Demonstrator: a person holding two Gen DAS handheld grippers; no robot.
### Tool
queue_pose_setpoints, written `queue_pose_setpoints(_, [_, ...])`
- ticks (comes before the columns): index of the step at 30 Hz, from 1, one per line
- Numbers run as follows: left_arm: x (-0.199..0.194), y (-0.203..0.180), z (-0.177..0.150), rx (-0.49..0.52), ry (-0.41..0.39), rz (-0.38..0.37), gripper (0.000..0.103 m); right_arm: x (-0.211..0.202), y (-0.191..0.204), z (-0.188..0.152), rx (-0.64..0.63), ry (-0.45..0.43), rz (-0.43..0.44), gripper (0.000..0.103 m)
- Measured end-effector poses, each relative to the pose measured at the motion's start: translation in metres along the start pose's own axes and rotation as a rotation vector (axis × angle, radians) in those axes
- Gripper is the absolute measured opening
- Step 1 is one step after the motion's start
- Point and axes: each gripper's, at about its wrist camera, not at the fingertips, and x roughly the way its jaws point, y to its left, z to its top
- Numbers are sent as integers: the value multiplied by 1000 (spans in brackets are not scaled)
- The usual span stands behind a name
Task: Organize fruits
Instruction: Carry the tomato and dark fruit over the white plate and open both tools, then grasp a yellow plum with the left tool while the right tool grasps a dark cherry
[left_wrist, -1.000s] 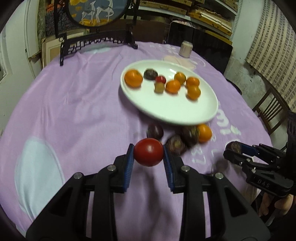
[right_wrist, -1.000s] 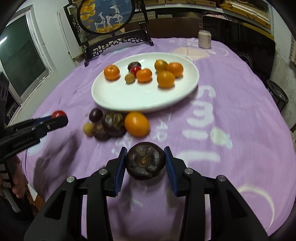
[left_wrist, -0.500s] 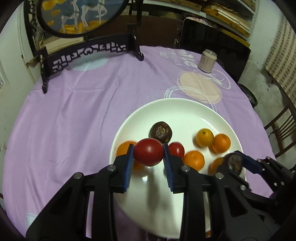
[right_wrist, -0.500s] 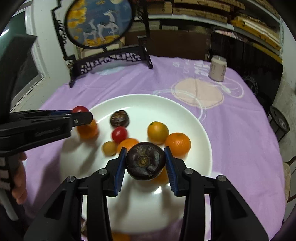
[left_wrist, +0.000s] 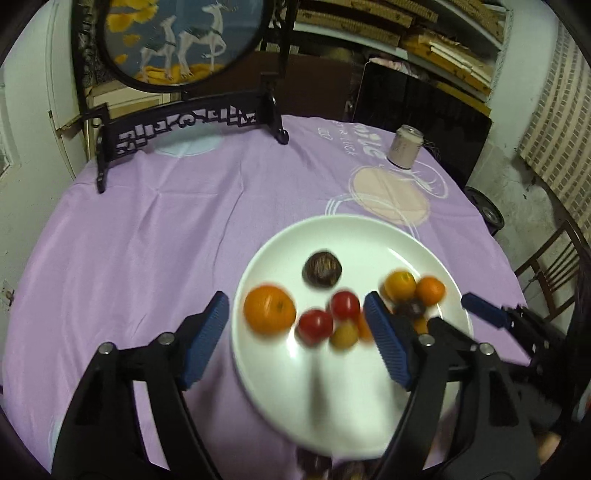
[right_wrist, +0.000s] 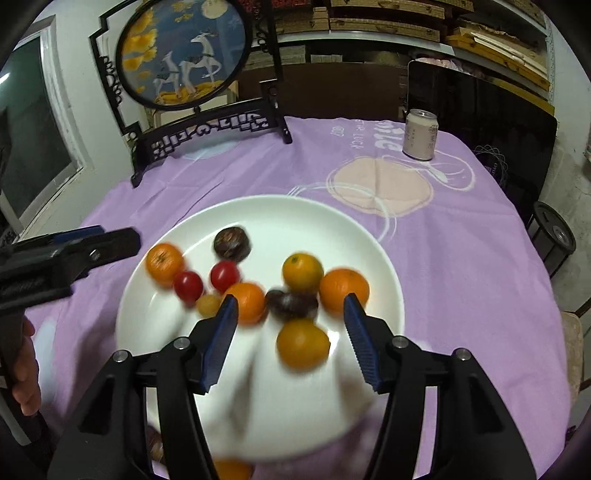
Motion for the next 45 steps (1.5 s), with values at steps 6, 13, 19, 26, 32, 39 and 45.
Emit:
queue_pose_setpoints(6, [-44,16,-59,5,-33,29,80,-46,13,-48,23,-18,36,61])
queue_pose_setpoints(13, [-67,34,-104,-30,-34,48,80,-78,27,-80,-5,-1,-1,61])
queue_pose_setpoints(19, [-70,46,-123,-44,-12,59,80,-89,42,-120,-43,56,27,61])
queue_pose_setpoints(26, [-74,59,-138,-53,-4,66,80,-85,65,-161,-53,128,111,61])
queue_pose_setpoints(32, [-81,61,-148,-52,-3,61,80,-69,78,-159,-66,148,114,43])
queue_pose_setpoints(39, [-81,53,-157,-7,18,49,80,-68,76,-157,-51,113,91,29])
queue_pose_setpoints(45, [-67,20,-162,97,25,61,80,-81,51,-158,14,91,70,29])
